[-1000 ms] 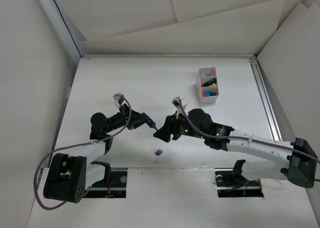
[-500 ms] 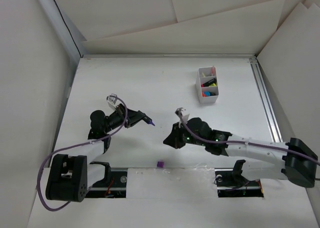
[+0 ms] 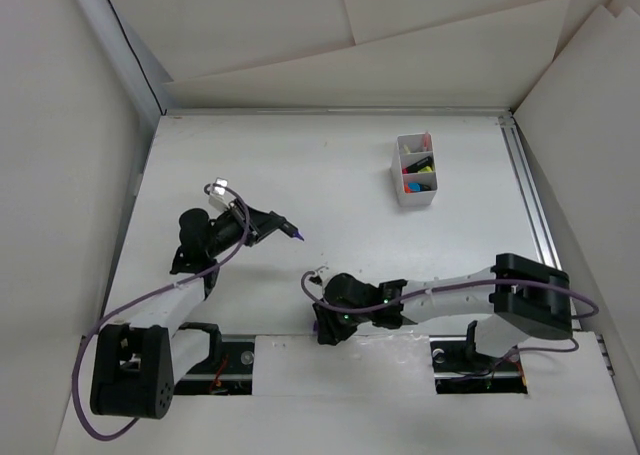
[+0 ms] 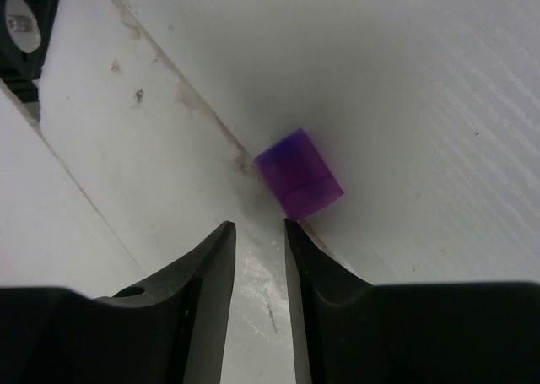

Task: Sort the stationery into containers
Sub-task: Pick up the pen cap at the corner of the board.

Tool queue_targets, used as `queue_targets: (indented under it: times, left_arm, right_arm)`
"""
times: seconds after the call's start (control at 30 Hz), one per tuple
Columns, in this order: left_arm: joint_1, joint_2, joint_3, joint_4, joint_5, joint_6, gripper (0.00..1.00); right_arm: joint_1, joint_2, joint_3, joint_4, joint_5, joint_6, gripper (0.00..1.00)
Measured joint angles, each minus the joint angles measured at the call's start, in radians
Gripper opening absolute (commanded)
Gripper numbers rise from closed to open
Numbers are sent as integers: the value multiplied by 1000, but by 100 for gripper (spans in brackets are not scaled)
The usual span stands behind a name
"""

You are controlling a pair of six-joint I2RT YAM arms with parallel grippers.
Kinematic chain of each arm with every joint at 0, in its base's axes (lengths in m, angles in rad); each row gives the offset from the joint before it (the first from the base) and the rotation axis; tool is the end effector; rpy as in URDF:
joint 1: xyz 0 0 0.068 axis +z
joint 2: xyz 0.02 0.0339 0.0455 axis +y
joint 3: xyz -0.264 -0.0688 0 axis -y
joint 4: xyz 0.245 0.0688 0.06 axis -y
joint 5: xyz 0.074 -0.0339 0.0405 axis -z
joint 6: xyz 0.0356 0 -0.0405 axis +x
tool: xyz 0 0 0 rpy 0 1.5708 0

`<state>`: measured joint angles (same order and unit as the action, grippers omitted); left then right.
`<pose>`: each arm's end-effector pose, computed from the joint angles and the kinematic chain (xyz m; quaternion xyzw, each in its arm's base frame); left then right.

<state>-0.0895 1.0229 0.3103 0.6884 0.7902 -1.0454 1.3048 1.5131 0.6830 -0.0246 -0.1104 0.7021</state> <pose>0.2030 -0.0436 0.2217 -0.0651 0.7101 -0.5788 0.3956 0.0714 0.2772 0.1542 -0.2960 0.8873 0.3229 0.1445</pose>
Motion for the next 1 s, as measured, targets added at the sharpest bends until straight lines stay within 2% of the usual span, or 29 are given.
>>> queue_targets:
  times: [0.17,0.5,0.6,0.67,0.8,0.93,1.0]
  left_arm:
    - [28,58,-5,0,1,9,0]
    - [59,84,-38,86,23,-19,0]
    - [59,60,-40,81,20,-14,0]
    - [59,42,-40,78,17,-10,0]
    - [59,34,-40,77,11,2,0]
    - [67,55,-42,101,10,-8,0]
    - [71,68,-49,119,10,-15,0]
  right_arm:
    - [-2,47,36,-14,31,3,30]
    - [-17,119,122,-13,286,101,18]
    - [-31,151,155,-9,338,126,18]
    - [-40,163,173,-5,367,136,24]
    - [-40,144,177,-6,383,160,52]
    - [-39,101,172,-5,353,181,62]
    - [-31,103,177,-2,342,186,62]
